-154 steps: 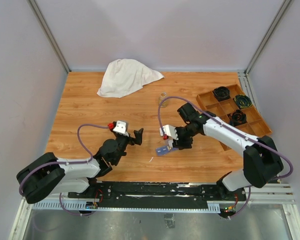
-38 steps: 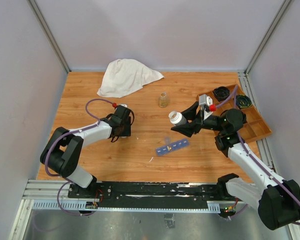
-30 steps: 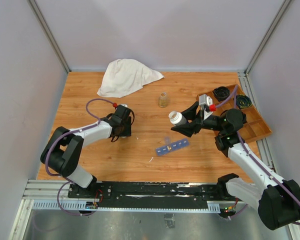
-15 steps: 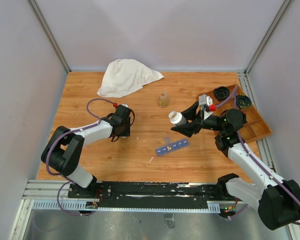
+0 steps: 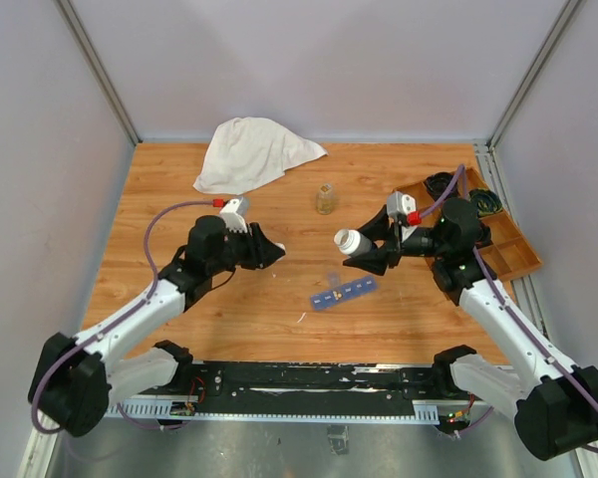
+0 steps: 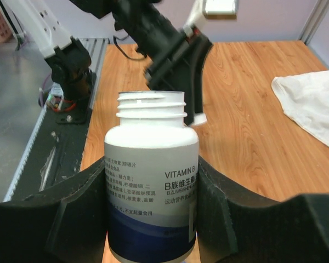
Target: Sort the pills into containers
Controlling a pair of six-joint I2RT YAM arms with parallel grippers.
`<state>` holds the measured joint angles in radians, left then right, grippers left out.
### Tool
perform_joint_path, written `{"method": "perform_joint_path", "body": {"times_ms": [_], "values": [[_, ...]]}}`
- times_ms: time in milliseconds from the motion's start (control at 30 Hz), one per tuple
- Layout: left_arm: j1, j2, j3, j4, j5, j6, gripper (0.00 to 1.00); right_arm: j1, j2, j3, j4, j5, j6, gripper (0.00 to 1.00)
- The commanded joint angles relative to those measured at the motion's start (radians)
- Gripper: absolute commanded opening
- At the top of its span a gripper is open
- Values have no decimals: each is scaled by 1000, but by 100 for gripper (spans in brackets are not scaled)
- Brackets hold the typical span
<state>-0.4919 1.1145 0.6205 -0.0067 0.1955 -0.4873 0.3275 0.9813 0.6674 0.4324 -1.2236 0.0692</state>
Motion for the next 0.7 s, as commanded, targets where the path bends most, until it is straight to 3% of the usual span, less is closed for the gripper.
{"method": "perform_joint_path", "body": {"times_ms": [0, 133, 233, 667], "values": [[6, -155, -117, 465, 429, -230, 35, -11, -33, 121, -459, -82, -413, 3], [-7, -196, -159, 755, 575, -431, 35, 24, -55, 137, -547, -13, -474, 3], [-43, -206, -130, 772, 575, -440, 35, 68, -47, 172, -653, 55, -552, 3], [-142, -132, -76, 771, 426, -399, 35, 172, -32, 185, -694, 186, -591, 3]]}}
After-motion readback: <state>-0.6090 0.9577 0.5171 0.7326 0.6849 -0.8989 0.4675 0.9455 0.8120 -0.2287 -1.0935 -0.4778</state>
